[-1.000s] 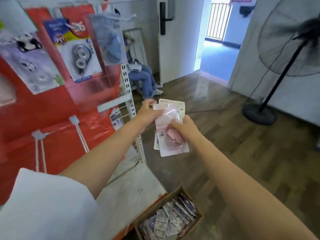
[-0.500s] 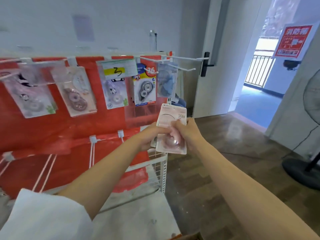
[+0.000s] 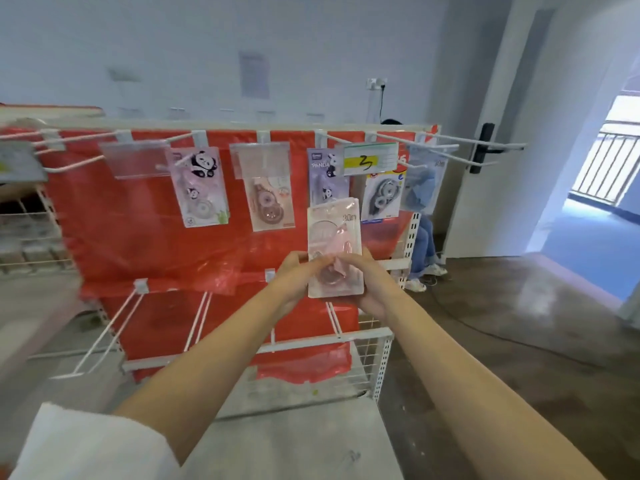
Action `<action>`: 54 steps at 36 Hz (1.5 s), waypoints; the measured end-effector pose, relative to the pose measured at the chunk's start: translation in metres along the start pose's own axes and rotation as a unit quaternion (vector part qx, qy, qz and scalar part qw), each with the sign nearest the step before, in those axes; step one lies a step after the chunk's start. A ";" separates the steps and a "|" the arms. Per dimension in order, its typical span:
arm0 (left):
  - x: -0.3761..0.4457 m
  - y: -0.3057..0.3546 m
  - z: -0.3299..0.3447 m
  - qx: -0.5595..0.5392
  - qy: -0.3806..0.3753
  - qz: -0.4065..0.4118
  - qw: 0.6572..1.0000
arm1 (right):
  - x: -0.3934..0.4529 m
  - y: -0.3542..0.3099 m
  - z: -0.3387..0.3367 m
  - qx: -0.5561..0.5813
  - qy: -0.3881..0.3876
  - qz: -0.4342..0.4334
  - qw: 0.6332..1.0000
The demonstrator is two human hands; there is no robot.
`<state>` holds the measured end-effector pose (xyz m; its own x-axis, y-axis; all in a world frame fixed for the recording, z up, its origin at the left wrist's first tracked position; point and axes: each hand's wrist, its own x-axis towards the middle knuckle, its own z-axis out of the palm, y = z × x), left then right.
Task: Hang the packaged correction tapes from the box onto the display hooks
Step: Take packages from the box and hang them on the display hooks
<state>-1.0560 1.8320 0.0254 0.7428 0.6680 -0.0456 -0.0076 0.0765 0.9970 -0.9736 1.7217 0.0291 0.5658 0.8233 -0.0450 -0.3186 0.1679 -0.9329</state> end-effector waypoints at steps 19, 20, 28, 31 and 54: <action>-0.026 0.004 -0.163 -0.083 0.044 -0.022 0.995 | 0.001 0.051 0.146 0.104 -0.032 0.047 0.993; -0.027 0.004 -0.168 -0.088 0.042 -0.029 0.995 | 0.000 0.053 0.148 0.111 -0.028 0.048 0.992; -0.049 -0.002 -0.186 -0.122 -0.035 -0.044 0.991 | -0.014 0.073 0.173 0.031 -0.018 -0.002 0.999; -0.059 -0.003 -0.190 -0.174 -0.076 -0.070 0.979 | -0.022 0.082 0.183 -0.019 0.007 -0.001 1.000; -0.098 0.025 -0.206 -0.066 0.037 0.029 0.997 | -0.068 0.058 0.183 -0.168 0.141 -0.008 0.976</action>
<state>-1.2673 1.9208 0.0416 0.6871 0.7265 0.0028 -0.1415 0.1300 0.9814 -1.1700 1.7744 0.0435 0.7702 0.6324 -0.0827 -0.0685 -0.0470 -0.9965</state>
